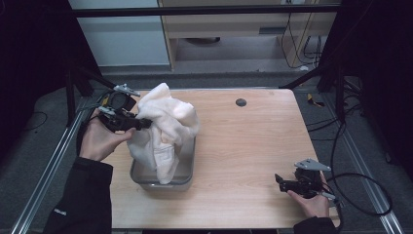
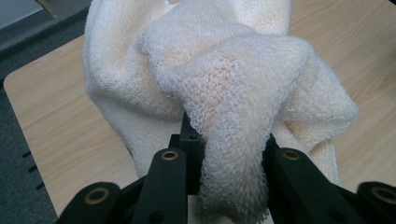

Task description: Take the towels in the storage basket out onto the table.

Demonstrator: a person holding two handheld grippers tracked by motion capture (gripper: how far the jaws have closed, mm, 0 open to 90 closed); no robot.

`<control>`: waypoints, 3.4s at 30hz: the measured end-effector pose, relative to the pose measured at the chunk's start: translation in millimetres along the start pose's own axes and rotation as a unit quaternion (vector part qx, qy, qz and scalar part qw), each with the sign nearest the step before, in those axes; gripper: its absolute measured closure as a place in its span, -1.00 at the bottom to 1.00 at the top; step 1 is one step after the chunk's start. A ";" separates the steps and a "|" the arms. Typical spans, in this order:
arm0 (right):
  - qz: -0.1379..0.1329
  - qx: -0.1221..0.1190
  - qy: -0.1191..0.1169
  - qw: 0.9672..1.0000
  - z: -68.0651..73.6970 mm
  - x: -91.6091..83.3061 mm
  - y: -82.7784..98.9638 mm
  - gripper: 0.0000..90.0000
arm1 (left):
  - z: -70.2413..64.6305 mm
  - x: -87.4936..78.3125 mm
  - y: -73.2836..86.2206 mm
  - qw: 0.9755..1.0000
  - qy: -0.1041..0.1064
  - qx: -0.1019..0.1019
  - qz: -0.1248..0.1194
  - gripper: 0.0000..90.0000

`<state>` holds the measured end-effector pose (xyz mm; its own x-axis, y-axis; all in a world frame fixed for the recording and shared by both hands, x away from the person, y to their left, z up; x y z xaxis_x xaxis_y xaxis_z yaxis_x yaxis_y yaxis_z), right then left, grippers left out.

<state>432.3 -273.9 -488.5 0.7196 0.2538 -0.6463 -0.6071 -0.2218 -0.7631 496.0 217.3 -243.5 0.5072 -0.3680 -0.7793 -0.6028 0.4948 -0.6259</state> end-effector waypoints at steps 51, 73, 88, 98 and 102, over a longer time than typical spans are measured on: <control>-0.024 0.013 0.032 0.999 -14.9 -14.7 3.2 -0.84 | -99.2 0.1 -69.6 0.992 0.066 0.111 -0.014 0.63; -0.025 0.014 0.043 0.999 -24.0 -17.4 10.0 -0.83 | -143.8 84.8 -88.2 0.984 0.097 0.147 0.021 0.63; -0.020 0.011 0.041 0.999 -23.8 -15.5 11.2 -0.83 | -159.6 141.9 -77.8 0.980 0.117 0.152 0.051 0.62; -0.017 0.011 0.039 0.999 -23.2 -14.8 11.5 -0.83 | -167.9 170.7 -66.8 0.979 0.115 0.153 0.064 0.60; -0.015 0.007 0.038 0.999 -23.4 -14.0 11.8 -0.83 | -170.2 184.4 -60.9 0.979 0.115 0.152 0.074 0.59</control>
<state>423.0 -302.1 -488.4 0.7615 0.1870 -0.6207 -0.5885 -0.2019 -0.7829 521.4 -14.6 -354.0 0.2550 -0.4240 -0.8691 -0.4299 0.7554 -0.4946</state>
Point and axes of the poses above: each handheld gripper's, and its own axes: x roughly forward along the jaws, y roughly out of its underside, z roughly to its left, the point moved 1 cm from there along x, roughly forward along the jaws
